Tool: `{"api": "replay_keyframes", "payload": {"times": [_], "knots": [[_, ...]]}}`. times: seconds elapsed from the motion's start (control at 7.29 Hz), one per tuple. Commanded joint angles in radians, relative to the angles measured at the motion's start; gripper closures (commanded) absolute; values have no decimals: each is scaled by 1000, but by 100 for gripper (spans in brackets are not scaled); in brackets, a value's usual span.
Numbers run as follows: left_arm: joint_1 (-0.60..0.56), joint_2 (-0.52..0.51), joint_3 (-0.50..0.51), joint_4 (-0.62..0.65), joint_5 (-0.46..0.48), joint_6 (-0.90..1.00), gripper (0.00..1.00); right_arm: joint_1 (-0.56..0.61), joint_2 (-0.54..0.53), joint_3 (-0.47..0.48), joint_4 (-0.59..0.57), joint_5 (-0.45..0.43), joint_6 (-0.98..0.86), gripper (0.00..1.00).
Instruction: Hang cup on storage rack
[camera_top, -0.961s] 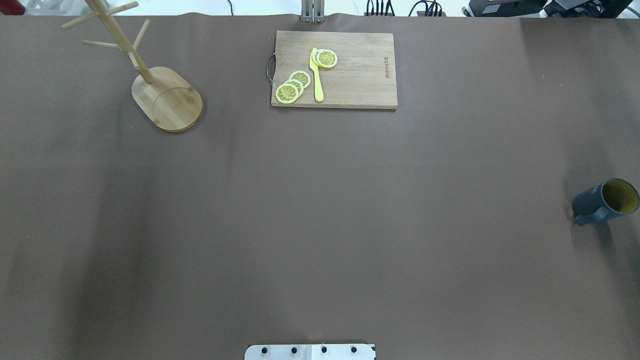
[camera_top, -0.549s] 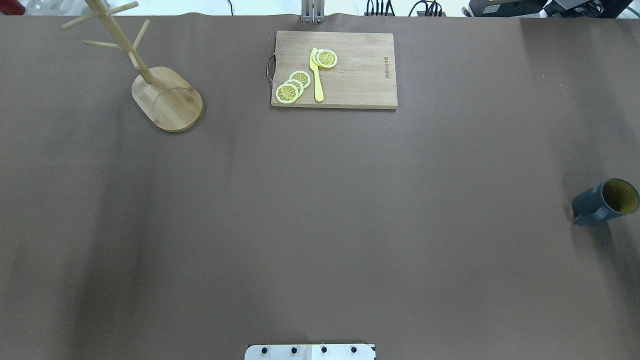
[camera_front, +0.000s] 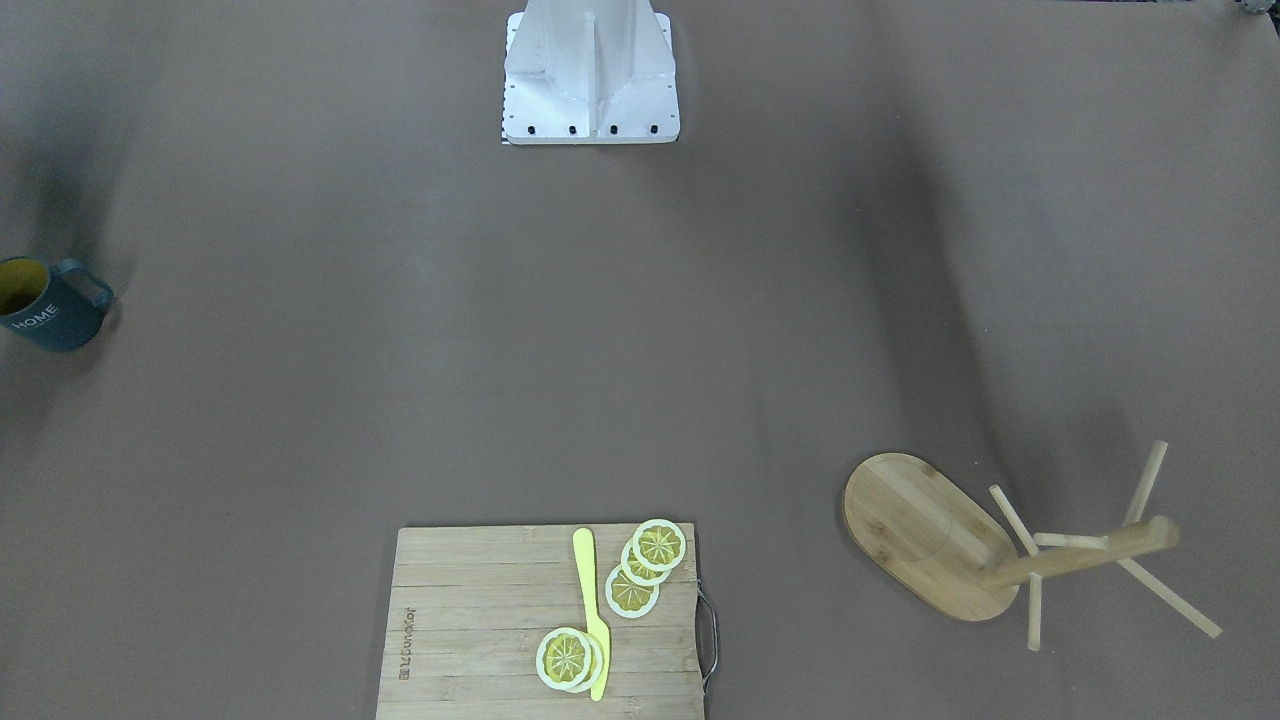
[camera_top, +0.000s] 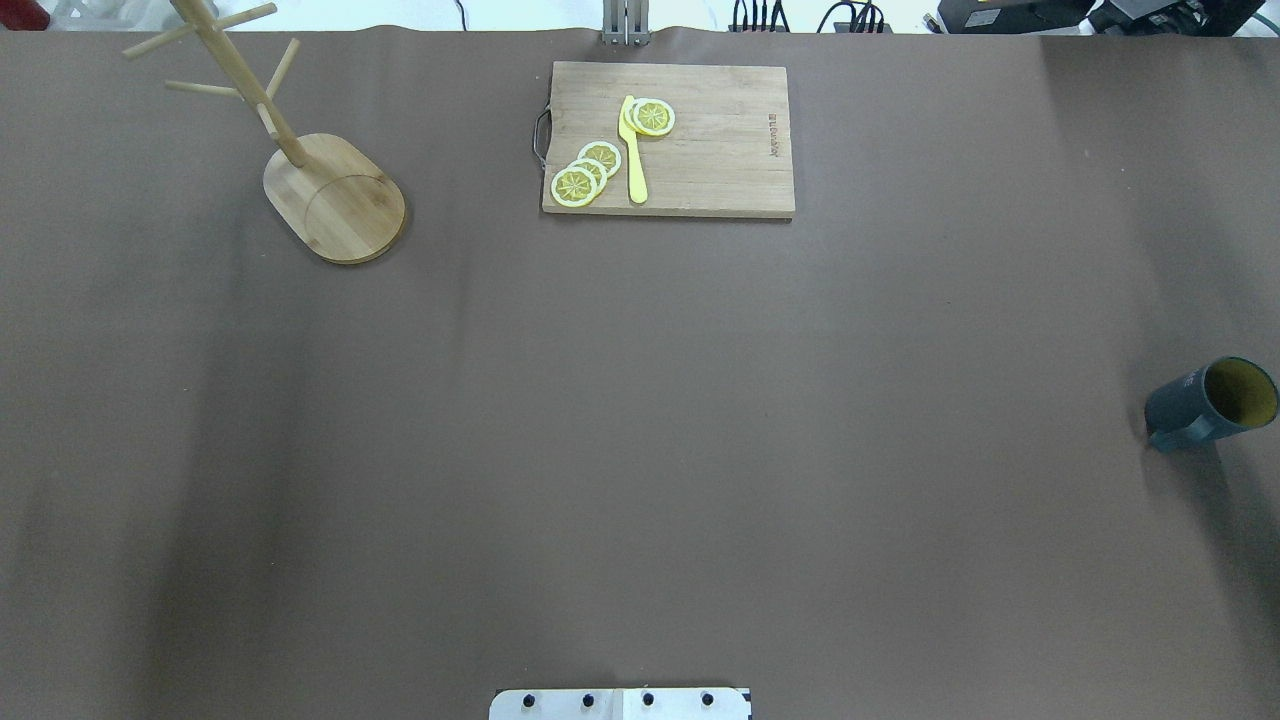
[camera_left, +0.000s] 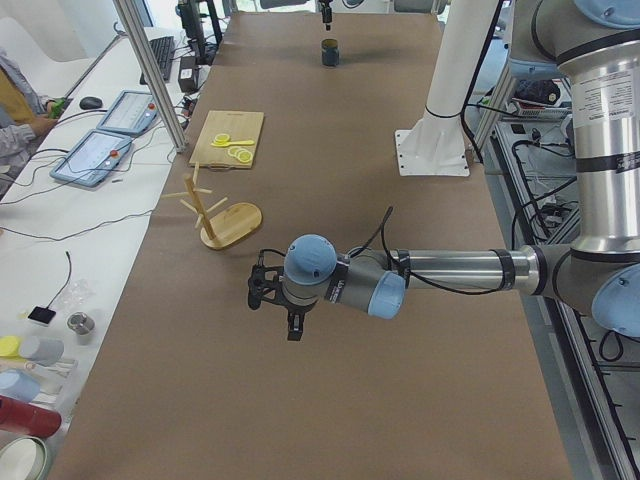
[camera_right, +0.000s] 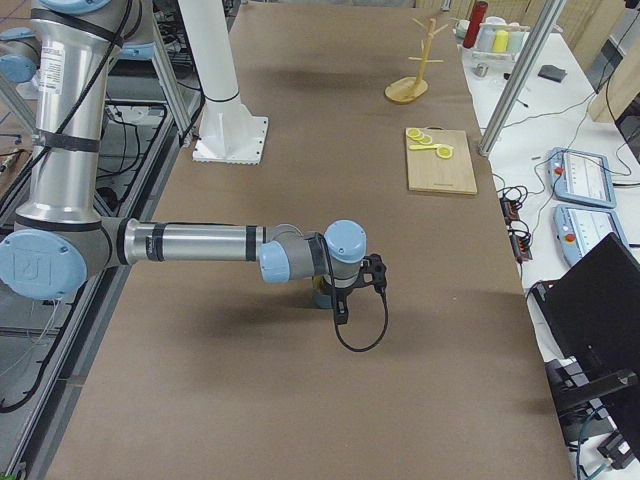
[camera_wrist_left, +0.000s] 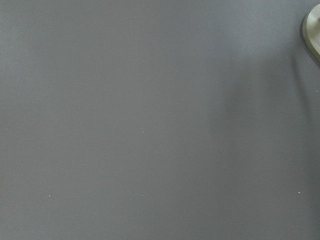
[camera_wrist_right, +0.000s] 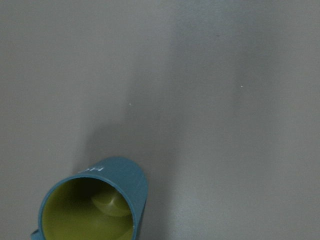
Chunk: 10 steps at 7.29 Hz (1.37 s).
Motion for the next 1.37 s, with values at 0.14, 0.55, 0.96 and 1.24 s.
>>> {"api": "replay_keyframes", "payload": {"times": [0.14,0.55,0.96,1.24], "knots": [[-1,0,-3,0,-1,0,2,-78,-5,-3,23,-5,1,11],[-1,0,0,0,1,0,2,-104,11,-35,21,-10,2,15],[-3,0,-2,0,1,0,2,-112,28,-58,20,-8,2,53],[-3,0,0,0,1,0,2,-126,37,-58,21,-5,2,100]]}}
